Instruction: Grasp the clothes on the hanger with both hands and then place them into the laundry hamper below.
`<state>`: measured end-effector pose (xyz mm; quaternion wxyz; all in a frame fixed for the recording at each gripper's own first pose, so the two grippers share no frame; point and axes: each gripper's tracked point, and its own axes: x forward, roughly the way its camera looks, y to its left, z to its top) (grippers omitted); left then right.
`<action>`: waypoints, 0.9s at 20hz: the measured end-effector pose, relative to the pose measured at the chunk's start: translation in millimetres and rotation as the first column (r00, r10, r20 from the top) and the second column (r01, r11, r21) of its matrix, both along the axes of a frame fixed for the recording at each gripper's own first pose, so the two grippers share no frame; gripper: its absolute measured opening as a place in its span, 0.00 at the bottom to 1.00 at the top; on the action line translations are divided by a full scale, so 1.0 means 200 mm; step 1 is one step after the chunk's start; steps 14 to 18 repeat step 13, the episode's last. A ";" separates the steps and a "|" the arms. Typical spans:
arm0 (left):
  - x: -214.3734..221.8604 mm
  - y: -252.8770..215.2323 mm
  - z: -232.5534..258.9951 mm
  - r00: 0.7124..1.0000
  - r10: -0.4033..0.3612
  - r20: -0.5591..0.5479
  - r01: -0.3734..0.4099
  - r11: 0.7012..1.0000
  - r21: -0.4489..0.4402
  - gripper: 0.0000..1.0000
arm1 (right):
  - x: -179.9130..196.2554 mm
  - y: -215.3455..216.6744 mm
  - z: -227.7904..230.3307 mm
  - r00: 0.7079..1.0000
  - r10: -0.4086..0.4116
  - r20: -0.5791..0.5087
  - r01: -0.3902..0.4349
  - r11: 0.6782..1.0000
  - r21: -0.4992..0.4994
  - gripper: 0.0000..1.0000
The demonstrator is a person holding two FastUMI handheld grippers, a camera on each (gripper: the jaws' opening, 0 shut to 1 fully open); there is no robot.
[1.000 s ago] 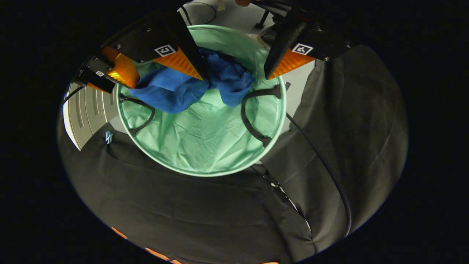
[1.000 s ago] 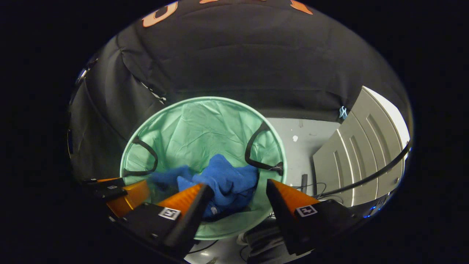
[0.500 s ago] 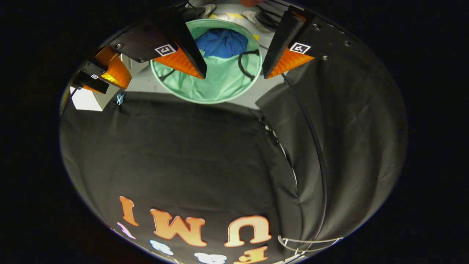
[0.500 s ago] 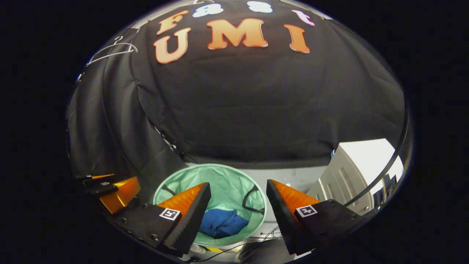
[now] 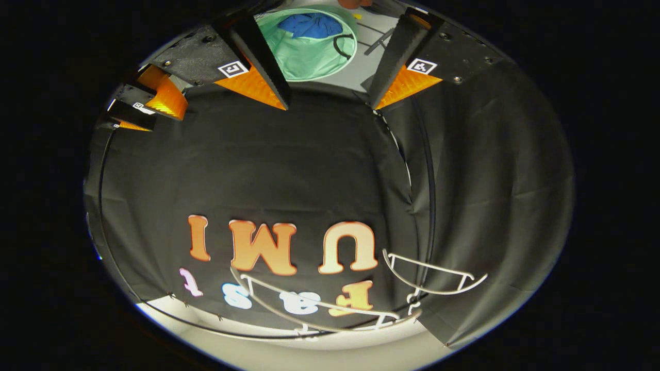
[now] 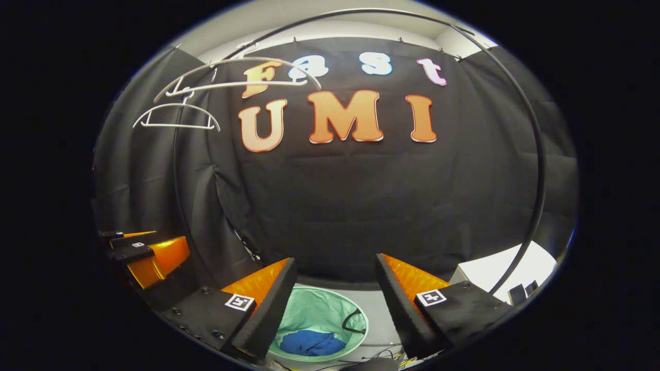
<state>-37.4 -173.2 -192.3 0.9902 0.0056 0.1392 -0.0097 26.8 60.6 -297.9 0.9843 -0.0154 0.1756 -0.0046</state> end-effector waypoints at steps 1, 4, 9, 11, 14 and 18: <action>-0.03 0.02 0.10 0.999 0.005 0.033 -0.005 1.000 0.006 0.96 | -0.01 0.00 0.08 1.000 -0.002 0.028 0.002 1.000 -0.001 0.99; -0.11 0.03 0.30 0.995 0.010 0.101 -0.010 1.000 -0.005 0.99 | -0.03 0.00 0.26 0.996 0.000 0.090 0.000 1.000 -0.005 0.99; -0.09 0.11 0.41 0.988 0.032 0.150 -0.028 0.999 -0.024 0.97 | -0.08 0.05 0.49 0.985 0.019 0.172 -0.019 1.000 -0.003 0.98; -0.09 0.11 0.43 0.987 0.034 0.158 -0.030 0.999 -0.026 0.96 | -0.09 0.07 0.49 0.984 0.025 0.178 -0.024 1.000 -0.012 0.93; -0.10 0.12 0.43 0.987 0.039 0.155 -0.034 0.999 -0.034 0.94 | -0.09 0.08 0.46 0.986 0.027 0.165 -0.026 1.000 -0.012 0.98; -0.10 0.12 0.43 0.987 0.039 0.155 -0.034 0.999 -0.034 0.94 | -0.09 0.08 0.46 0.986 0.027 0.165 -0.026 1.000 -0.012 0.98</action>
